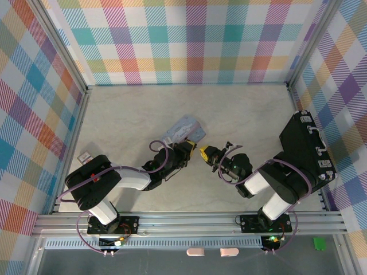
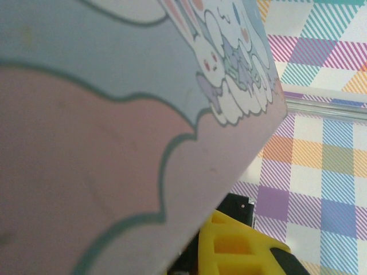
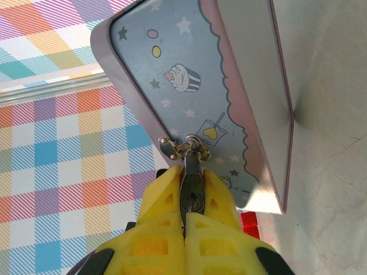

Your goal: Unlock a padlock with a key

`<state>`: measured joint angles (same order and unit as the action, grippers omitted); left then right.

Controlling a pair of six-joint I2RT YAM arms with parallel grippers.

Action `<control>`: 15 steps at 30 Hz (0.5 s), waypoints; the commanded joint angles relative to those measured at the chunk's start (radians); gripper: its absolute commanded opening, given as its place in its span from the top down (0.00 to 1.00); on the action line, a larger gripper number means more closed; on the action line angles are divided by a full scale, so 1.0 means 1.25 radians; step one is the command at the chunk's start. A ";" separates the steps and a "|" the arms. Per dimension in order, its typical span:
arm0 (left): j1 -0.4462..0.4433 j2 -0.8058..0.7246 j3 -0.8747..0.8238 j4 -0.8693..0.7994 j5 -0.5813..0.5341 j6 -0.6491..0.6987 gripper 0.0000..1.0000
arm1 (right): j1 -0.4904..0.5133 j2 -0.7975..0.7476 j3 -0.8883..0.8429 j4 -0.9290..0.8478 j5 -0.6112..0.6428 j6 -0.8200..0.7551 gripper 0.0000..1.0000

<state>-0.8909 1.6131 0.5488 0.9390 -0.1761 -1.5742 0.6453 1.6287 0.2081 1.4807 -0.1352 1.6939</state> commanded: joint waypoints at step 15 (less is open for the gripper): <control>-0.047 -0.015 0.068 0.146 0.122 -0.010 1.00 | -0.038 0.081 0.027 -0.063 -0.062 -0.021 1.00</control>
<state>-0.8898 1.6207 0.5571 0.9180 -0.2214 -1.5784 0.6266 1.6962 0.2550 1.4906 -0.1707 1.7115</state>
